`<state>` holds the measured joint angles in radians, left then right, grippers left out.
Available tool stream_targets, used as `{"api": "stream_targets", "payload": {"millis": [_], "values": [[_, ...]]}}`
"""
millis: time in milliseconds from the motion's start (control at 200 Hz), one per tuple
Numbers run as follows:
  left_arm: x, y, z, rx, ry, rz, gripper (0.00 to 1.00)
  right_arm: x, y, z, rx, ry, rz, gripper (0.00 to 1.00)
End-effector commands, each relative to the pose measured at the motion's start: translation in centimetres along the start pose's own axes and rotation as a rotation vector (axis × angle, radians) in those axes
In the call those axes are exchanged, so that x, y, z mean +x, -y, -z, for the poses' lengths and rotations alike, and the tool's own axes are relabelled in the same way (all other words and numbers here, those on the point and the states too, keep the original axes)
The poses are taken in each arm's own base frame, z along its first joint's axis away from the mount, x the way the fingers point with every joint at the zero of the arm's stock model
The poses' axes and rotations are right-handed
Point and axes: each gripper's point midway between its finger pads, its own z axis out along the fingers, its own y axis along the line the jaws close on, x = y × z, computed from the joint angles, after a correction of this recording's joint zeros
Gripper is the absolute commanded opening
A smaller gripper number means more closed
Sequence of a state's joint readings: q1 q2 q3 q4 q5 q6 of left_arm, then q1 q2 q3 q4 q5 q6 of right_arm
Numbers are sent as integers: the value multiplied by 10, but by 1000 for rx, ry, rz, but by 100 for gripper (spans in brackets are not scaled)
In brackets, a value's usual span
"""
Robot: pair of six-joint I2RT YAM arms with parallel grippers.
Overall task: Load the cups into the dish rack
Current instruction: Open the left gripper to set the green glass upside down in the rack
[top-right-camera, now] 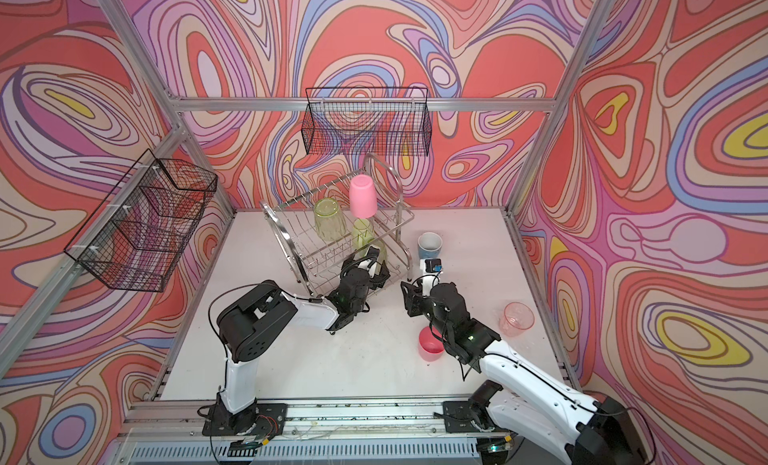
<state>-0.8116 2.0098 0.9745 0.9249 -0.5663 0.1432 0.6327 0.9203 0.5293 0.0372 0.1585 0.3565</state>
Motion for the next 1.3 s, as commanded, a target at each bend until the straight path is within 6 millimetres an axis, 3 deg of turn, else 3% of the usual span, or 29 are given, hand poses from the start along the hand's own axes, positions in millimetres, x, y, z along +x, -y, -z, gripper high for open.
{"api": "stream_targets", "payload": {"millis": [0,185,636,1062,1292], "values": [[-23,-8,0,-5,31,85,99,-6,-5,1,-20,16,4,52],[-26,-10,4,18,-13,249,99,-7,-6,2,-25,18,4,52],[-7,-5,9,33,-131,505,98,-9,-7,3,-29,21,7,52],[-24,-5,18,61,-176,681,97,-7,-5,6,-29,27,0,51],[-33,2,28,76,-174,653,97,-8,-5,10,-34,35,-4,52]]}}
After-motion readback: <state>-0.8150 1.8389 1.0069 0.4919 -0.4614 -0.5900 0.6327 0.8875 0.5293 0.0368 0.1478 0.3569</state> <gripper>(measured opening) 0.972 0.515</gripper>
